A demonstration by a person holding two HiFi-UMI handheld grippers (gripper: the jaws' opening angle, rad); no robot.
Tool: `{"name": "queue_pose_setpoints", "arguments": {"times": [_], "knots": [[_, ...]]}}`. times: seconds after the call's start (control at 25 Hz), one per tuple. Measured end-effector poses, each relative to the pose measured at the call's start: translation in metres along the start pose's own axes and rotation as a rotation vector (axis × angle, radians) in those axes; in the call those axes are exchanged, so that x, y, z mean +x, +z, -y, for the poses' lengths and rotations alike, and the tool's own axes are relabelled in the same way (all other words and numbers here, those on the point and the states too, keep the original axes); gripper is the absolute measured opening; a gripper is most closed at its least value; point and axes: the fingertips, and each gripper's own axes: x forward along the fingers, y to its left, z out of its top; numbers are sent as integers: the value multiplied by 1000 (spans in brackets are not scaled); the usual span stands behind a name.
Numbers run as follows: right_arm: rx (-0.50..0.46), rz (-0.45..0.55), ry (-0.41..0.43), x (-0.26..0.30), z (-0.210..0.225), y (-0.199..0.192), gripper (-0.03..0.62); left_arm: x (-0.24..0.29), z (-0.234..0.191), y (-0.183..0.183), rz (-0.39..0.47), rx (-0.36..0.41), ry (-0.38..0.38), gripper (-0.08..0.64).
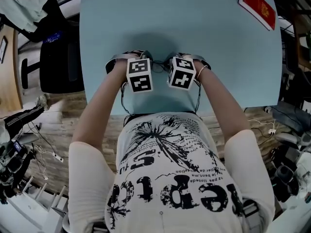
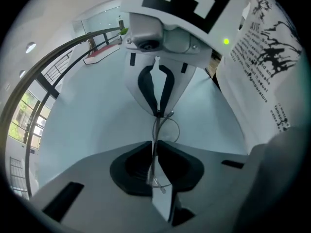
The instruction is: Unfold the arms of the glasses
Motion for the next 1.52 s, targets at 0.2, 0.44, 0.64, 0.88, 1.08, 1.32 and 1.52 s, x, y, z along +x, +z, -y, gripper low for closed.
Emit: {"name": "queue_pose_setpoints", "arguments": {"times": [0.2, 0.44, 0.64, 0.88, 1.08, 1.32, 1.52], "knots": [[10, -8, 11, -2, 0, -6, 37, -3, 0, 7, 46, 8, 8, 38], [18, -10, 2, -2, 0, -13, 37, -17, -4, 12, 141, -41, 39, 38], [-5, -28, -12, -3, 0, -14, 37, -35, -4, 8, 173, -26, 81, 34], [-11, -45, -35, -3, 3, -19, 37, -60, -8, -8, 218, -50, 131, 31], [-17, -65, -46, -3, 4, -20, 37, -74, -12, -25, 298, -167, 166, 31], [-14, -94, -59, -4, 4, -15, 38, -70, -2, -38, 316, -174, 171, 31], [16, -120, -72, -5, 2, -8, 44, -72, -2, -38, 336, -180, 177, 31]]}}
